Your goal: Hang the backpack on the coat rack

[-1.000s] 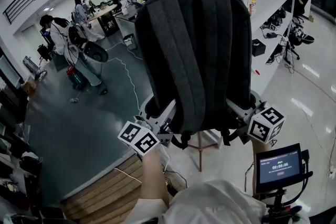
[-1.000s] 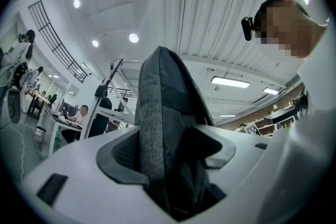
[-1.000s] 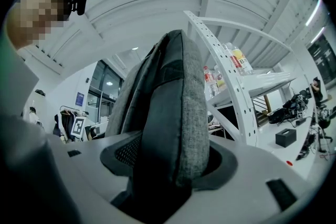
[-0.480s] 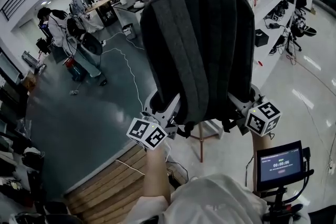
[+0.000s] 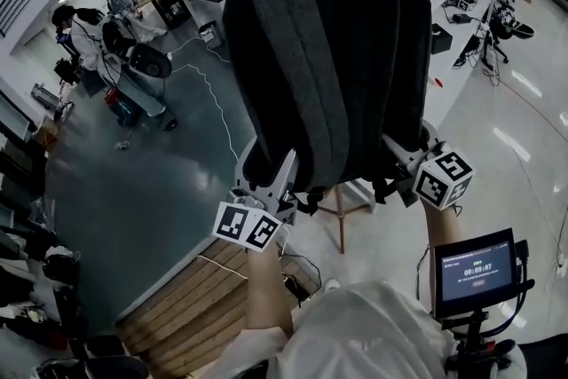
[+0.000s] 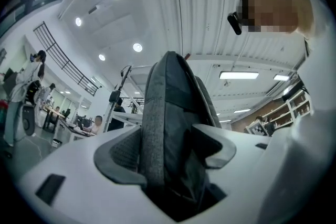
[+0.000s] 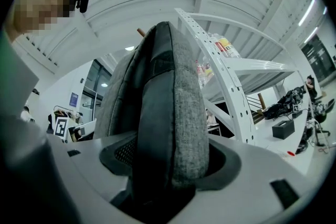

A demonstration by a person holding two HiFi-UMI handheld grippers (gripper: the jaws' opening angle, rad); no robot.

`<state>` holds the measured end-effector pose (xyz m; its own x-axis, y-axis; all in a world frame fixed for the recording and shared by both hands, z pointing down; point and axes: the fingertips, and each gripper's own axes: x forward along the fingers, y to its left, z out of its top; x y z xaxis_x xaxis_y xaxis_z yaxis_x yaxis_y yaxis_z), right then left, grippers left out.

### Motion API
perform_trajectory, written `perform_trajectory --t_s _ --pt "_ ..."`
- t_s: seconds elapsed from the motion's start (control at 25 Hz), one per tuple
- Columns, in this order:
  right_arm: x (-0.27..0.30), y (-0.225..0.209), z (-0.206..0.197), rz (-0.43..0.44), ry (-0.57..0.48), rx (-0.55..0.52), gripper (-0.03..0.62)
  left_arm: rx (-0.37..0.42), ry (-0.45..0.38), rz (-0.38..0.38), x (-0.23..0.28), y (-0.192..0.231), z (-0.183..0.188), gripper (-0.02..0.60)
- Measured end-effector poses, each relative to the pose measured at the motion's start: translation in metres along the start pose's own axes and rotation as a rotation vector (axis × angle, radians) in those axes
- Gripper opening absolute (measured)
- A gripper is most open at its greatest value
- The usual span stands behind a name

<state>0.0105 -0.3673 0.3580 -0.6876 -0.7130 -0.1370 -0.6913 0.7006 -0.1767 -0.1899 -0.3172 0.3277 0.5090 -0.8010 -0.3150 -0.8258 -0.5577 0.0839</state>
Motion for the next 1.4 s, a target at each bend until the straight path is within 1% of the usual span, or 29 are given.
perform_trajectory --t_s 0.04,0.12,0.16,0.2,0.24,0.28,0.36,0.4,0.44,0.48,0.56,0.6,0.64,0.68,0.76,0.92,1.0,1.04,1.08,1.12,1.28,1.36,1.4 --pt "0.000 0.000 0.000 -0.001 -0.005 0.009 0.282 0.022 -0.003 0.028 -0.006 0.002 0.004 0.290" --pt "0.000 0.001 -0.001 -0.011 -0.019 0.015 0.282 0.059 -0.039 0.073 -0.021 0.004 0.021 0.290" --pt "0.000 0.003 -0.001 -0.014 -0.025 0.015 0.282 0.073 -0.063 0.073 -0.027 0.001 0.032 0.290" --pt "0.000 0.004 -0.001 -0.013 -0.028 0.015 0.282 0.088 -0.083 0.054 -0.031 -0.007 0.042 0.290" --pt "0.000 0.007 0.000 -0.007 -0.029 0.013 0.282 0.111 -0.092 0.012 -0.031 -0.020 0.050 0.288" --pt "0.000 0.009 0.000 0.004 -0.028 0.011 0.282 0.144 -0.086 -0.046 -0.029 -0.037 0.053 0.288" --pt "-0.001 0.016 -0.002 0.041 -0.023 0.008 0.282 0.222 -0.038 -0.168 -0.018 -0.075 0.044 0.288" --pt "-0.001 0.019 -0.004 0.066 -0.021 0.009 0.282 0.262 -0.007 -0.202 -0.009 -0.090 0.033 0.288" --pt "-0.003 0.021 -0.004 0.092 -0.019 0.015 0.282 0.312 0.025 -0.201 0.001 -0.098 0.021 0.290" --pt "-0.005 0.024 -0.003 0.117 -0.020 0.027 0.284 0.377 0.055 -0.164 0.011 -0.099 0.010 0.285" --pt "-0.014 0.029 0.005 0.170 -0.049 0.065 0.284 0.517 0.108 -0.038 0.023 -0.090 -0.003 0.270" --pt "-0.022 0.031 0.015 0.204 -0.092 0.095 0.285 0.547 0.117 0.017 0.026 -0.085 -0.005 0.261" --pt "-0.031 0.032 0.028 0.248 -0.155 0.139 0.284 0.537 0.113 0.058 0.028 -0.080 -0.005 0.261" --pt "-0.041 0.032 0.043 0.298 -0.226 0.194 0.284 0.504 0.106 0.088 0.029 -0.075 -0.004 0.261" --pt "-0.060 0.032 0.073 0.395 -0.344 0.288 0.284 0.452 0.104 0.123 0.031 -0.067 -0.002 0.261" --pt "-0.094 0.050 0.131 0.535 -0.511 0.316 0.282 0.425 0.104 0.127 0.028 -0.062 0.002 0.258" --pt "-0.097 0.064 0.148 0.604 -0.538 0.397 0.282 0.427 0.101 0.120 0.026 -0.063 0.003 0.256" --pt "-0.092 0.074 0.150 0.630 -0.529 0.441 0.282 0.435 0.102 0.116 0.025 -0.063 0.002 0.256" --pt "-0.085 0.084 0.148 0.643 -0.509 0.463 0.281 0.441 0.102 0.112 0.026 -0.065 0.000 0.255" --pt "-0.076 0.093 0.141 0.634 -0.479 0.453 0.281 0.439 0.101 0.105 0.027 -0.067 -0.002 0.255" --pt "-0.041 0.120 0.088 0.506 -0.298 0.279 0.279 0.400 0.102 0.061 0.029 -0.077 -0.005 0.249" --pt "-0.028 0.128 0.064 0.446 -0.228 0.208 0.279 0.395 0.117 0.048 0.025 -0.078 -0.008 0.245" --pt "-0.023 0.130 0.054 0.418 -0.200 0.185 0.260 0.386 0.124 0.044 0.022 -0.078 -0.009 0.245"
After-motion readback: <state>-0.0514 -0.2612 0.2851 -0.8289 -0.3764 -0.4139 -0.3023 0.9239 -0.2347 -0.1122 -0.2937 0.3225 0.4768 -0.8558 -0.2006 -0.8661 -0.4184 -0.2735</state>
